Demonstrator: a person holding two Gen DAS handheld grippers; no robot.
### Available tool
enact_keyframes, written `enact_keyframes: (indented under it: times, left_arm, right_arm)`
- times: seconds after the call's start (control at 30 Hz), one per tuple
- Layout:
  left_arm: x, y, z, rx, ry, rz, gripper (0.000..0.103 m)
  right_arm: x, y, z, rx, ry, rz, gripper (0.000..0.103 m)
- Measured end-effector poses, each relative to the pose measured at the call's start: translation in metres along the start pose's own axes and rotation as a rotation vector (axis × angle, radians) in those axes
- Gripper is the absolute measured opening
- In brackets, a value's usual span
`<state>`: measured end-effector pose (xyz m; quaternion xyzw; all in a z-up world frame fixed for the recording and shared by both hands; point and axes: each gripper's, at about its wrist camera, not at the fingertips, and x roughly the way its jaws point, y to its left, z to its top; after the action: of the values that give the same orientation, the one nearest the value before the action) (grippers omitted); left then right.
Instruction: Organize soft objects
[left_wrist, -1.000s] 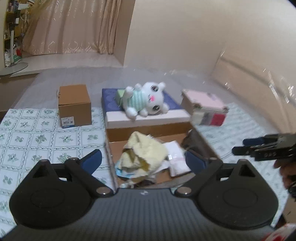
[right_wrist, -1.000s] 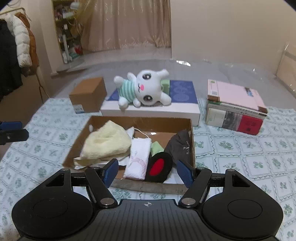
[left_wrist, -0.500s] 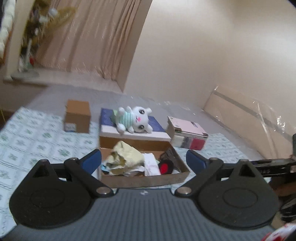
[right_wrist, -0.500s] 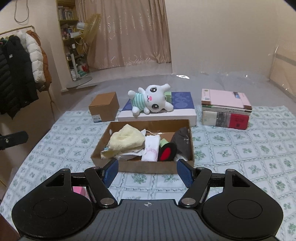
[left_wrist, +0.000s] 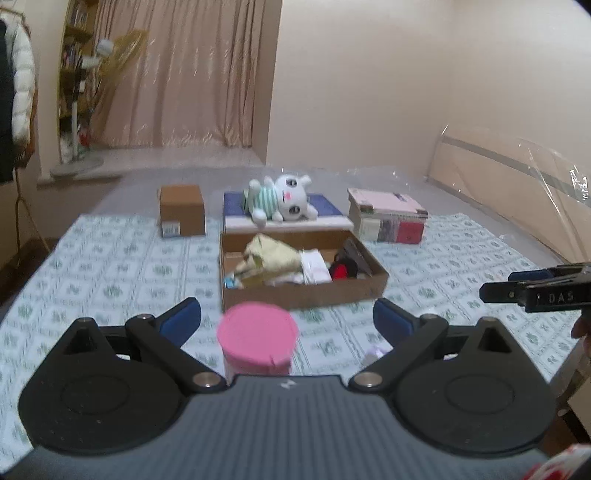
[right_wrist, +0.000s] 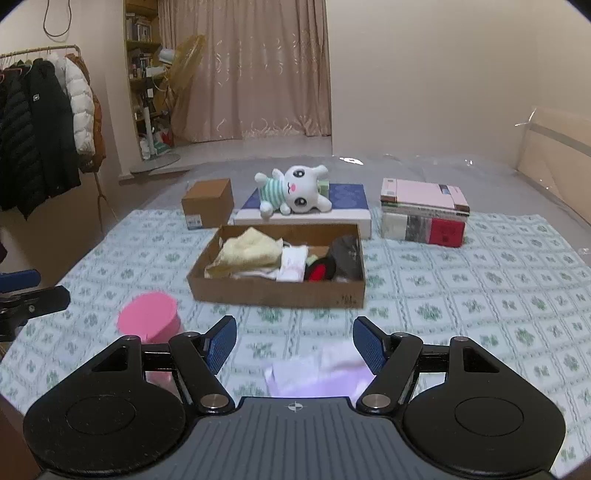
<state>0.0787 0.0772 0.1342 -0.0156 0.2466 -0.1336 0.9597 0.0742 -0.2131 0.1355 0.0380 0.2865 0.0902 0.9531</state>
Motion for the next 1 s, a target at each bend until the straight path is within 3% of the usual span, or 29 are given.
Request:
enact_keyframes:
  times: [0.3, 0.77, 1.0]
  left_arm:
    - [-0.023, -0.019, -0.039, -0.053, 0.043, 0.039, 0.099]
    - [-0.022, -0.051, -0.078, -0.049, 0.144, -0.036, 0.096]
    - [-0.024, -0.06, -0.087, -0.039, 0.164, -0.034, 0.096]
  right_arm:
    - [-0.028, -0.001, -0.043, 0.047, 0.02, -0.001, 0.07]
    - [-0.047, -0.002, -0.089, 0.068, 0.076, -0.034, 0.07]
    - [-0.045, 0.007, -0.103, 0.054, 0.113, -0.032, 0.07]
